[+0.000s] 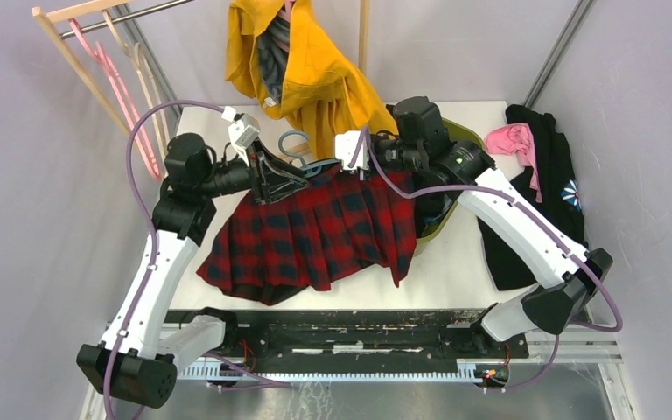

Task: Remove the skirt from the hanger

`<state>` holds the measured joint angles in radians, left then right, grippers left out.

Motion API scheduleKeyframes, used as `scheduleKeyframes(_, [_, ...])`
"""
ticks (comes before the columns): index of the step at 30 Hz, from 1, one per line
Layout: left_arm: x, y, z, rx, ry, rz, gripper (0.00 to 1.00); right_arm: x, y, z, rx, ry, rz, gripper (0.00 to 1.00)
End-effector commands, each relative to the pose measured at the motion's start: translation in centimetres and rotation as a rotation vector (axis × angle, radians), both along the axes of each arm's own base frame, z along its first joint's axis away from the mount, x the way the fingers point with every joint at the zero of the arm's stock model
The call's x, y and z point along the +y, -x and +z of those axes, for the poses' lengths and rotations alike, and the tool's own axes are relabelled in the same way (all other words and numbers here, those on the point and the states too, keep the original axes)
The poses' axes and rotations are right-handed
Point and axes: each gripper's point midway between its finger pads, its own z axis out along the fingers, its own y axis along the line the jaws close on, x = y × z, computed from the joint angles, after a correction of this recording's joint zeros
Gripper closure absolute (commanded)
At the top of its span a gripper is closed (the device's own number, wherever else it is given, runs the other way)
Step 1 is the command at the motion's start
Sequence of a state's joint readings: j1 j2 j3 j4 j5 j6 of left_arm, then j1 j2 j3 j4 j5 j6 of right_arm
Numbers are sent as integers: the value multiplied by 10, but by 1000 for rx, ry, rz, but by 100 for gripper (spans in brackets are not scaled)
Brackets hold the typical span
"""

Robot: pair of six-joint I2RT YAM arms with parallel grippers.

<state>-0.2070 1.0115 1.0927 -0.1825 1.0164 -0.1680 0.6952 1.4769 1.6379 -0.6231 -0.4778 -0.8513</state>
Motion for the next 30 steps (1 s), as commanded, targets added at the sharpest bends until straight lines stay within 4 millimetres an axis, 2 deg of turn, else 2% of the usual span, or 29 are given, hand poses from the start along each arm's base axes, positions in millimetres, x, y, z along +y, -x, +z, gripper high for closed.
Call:
scheduleKeyframes(1, [-3,-17,10,-73,-22,33,55,8,10,53,-108,-134,52,99])
scheduleKeyframes(5, [-13,-28,14,-76,-12,13,54,4,13,51,-115,-126,53,99])
scheduleKeyframes(11, [-31,-43,13,-56,-6,-23,54,2,20,60,-128,-144,66,99])
scheduleKeyframes(16, [-30,-52,-7,-31,-70,26,55,-4,25,75,-161,-165,59,99])
scheduleKeyframes(21, [-12,-56,-35,-30,-221,141,66,-12,18,81,-201,-157,4,99])
scheduleKeyframes(23, [1,-57,-41,-45,-276,207,78,-16,11,79,-223,-133,-26,99])
scheduleKeyframes(24, [9,-57,-43,-51,-303,245,89,-18,7,77,-234,-120,-44,99])
scheduleKeyframes(25, [16,-56,-45,-54,-330,280,95,-19,4,77,-246,-110,-57,99])
scheduleKeyframes(30, [54,-54,-54,-70,-458,446,97,-21,-9,76,-280,-78,-85,99])
